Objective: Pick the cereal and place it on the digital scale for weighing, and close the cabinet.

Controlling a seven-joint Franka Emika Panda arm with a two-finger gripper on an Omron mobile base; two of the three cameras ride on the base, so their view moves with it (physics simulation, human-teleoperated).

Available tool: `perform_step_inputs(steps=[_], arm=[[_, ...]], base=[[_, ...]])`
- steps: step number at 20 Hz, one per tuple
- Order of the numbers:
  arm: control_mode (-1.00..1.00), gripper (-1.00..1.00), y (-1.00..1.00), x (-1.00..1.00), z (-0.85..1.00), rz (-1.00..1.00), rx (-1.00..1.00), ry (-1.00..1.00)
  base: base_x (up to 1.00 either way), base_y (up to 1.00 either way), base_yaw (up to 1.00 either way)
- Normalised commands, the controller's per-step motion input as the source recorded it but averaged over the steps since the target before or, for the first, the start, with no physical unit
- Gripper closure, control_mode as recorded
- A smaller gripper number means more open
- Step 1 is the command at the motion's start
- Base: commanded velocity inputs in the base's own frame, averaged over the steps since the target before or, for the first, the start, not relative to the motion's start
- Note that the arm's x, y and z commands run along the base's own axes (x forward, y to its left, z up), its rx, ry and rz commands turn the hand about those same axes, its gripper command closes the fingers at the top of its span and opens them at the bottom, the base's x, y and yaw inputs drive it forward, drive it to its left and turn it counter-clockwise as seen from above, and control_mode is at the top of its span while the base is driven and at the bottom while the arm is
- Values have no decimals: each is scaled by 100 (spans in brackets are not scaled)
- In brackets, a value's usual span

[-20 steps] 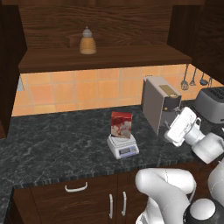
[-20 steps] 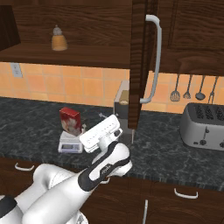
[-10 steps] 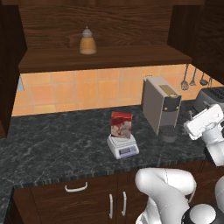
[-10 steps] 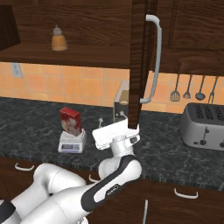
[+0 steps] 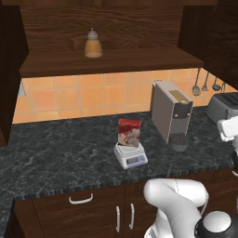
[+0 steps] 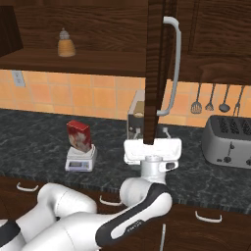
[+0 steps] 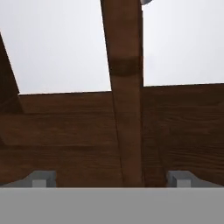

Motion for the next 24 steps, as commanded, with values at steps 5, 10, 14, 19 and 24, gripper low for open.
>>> perform_step_inputs(steps=[5, 10, 14, 19, 24], arm=[[-100, -100, -81, 0, 12, -13, 14, 0], [-100, -100, -71, -12, 42, -10, 13, -1], [-100, -100, -39, -35, 59, -7, 9, -5], [-100, -100, 1, -42, 75, -9, 0, -9], [-100, -100, 41, -32, 81, -9, -5, -7]], base=[[0, 0, 0], [0, 0, 0], [0, 0, 0], [0, 0, 0], [0, 0, 0]])
